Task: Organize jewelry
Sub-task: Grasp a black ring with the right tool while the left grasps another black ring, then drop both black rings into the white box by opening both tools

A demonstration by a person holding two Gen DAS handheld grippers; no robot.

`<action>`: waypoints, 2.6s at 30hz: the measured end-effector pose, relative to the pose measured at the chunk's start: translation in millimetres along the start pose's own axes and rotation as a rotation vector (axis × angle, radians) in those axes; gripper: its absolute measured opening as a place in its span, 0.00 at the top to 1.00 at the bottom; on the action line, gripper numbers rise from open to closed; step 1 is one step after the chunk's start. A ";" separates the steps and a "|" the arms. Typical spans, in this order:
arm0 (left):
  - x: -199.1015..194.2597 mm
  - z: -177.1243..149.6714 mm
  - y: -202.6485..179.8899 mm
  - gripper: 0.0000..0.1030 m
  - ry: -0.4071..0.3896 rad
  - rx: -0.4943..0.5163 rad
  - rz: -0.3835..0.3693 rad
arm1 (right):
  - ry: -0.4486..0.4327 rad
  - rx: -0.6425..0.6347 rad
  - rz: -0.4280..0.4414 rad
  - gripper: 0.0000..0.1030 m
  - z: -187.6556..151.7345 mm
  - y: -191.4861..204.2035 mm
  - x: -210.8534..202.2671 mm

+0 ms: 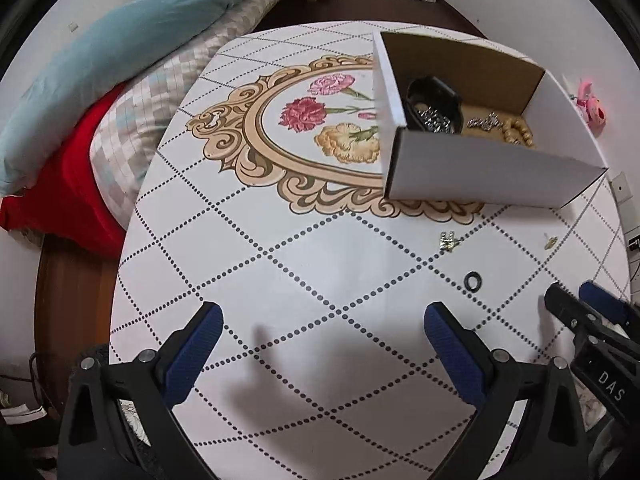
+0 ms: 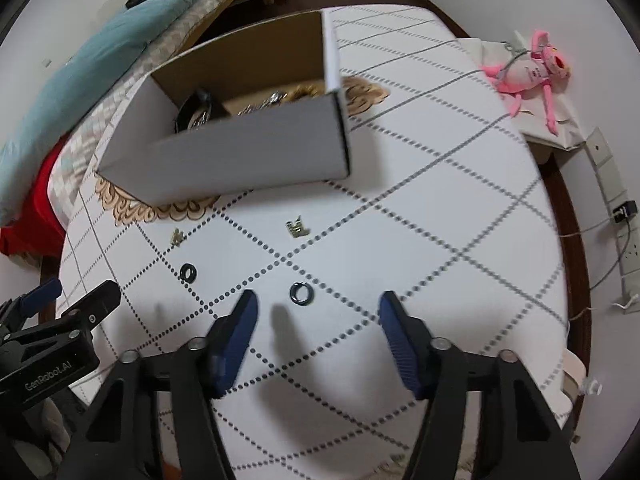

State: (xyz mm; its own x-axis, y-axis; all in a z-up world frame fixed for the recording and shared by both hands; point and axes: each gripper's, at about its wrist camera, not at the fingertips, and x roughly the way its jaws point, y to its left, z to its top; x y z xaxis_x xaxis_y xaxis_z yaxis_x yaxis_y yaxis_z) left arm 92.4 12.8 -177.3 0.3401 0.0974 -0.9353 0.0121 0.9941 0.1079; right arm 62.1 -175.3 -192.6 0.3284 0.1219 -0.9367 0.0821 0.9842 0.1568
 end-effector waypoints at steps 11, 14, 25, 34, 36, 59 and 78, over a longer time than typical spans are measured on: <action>-0.2 1.1 -25.5 0.03 -0.021 0.056 -0.073 | -0.070 -0.118 -0.116 0.88 -8.0 21.2 2.5; -2.9 3.7 -37.2 0.04 -0.035 0.071 -0.106 | -0.078 -0.083 -0.103 0.88 -4.7 11.1 -3.2; 7.5 5.5 -73.5 0.59 -0.030 0.156 -0.144 | -0.105 0.036 -0.104 0.88 3.9 -33.5 -26.1; 6.1 6.1 -81.6 0.90 -0.041 0.194 -0.180 | -0.119 0.057 -0.109 0.87 7.0 -36.9 -31.8; 4.9 4.9 -81.6 0.90 -0.044 0.191 -0.184 | -0.123 0.061 -0.107 0.87 6.5 -37.4 -33.2; -57.9 150.6 -40.5 0.89 -0.074 0.052 -0.444 | -0.130 0.023 0.183 0.88 136.4 -2.7 -60.4; -28.7 156.0 -4.7 0.03 -0.073 0.002 -0.144 | -0.029 -0.059 -0.031 0.31 173.1 -2.6 -40.3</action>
State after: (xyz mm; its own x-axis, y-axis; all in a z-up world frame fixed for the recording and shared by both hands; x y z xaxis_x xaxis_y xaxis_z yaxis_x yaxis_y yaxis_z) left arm 229.2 -2.2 -98.4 0.4023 -0.0500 -0.9142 0.0678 0.9974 -0.0247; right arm 211.6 -205.0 -101.1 0.3533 0.0883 -0.9313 0.0373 0.9934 0.1084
